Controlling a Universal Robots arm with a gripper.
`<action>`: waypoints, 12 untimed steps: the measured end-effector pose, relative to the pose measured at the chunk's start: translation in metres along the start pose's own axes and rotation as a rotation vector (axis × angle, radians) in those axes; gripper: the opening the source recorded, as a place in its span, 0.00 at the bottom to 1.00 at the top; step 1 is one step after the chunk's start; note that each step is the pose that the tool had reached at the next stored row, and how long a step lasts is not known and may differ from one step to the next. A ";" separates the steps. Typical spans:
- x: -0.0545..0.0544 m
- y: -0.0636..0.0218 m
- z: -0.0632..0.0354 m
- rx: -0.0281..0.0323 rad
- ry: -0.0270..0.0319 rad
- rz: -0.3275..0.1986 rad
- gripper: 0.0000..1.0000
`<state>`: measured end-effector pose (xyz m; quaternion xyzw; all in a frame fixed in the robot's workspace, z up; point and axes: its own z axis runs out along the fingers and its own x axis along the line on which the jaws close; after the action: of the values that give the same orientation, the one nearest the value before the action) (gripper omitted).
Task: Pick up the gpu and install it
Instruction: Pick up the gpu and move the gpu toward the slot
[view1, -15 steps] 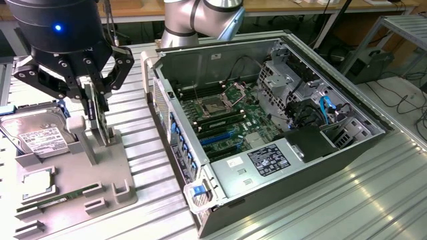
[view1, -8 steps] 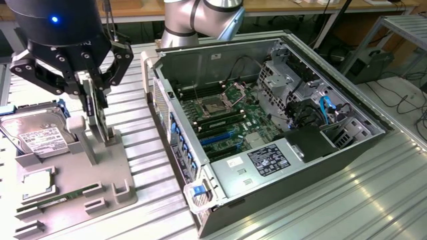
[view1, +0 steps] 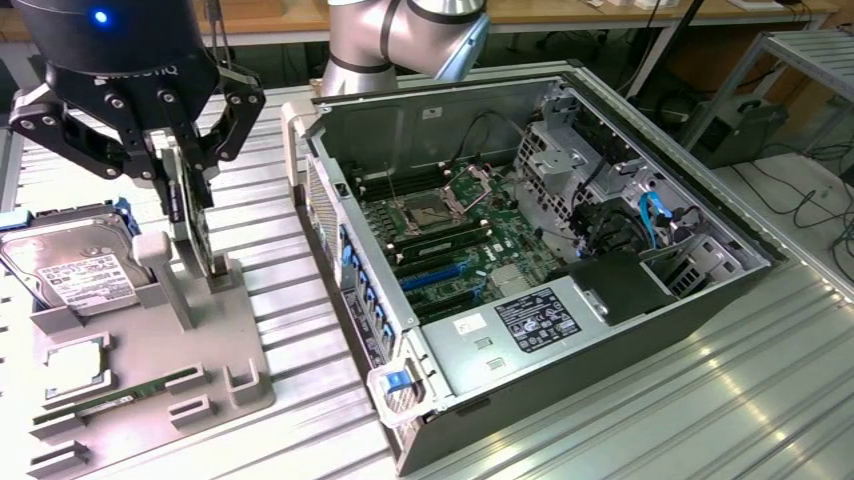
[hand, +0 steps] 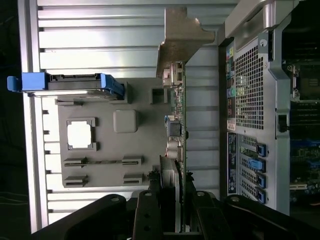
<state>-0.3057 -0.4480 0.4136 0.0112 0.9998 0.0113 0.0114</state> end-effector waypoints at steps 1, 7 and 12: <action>0.000 0.0000 -0.0008 0.0000 0.0000 0.000 0.28; 0.000 0.0001 -0.0048 0.0000 0.0002 -0.005 0.28; 0.000 0.0002 -0.0082 -0.0002 0.0009 -0.015 0.28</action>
<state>-0.3056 -0.4480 0.4217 0.0039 0.9999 0.0114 0.0110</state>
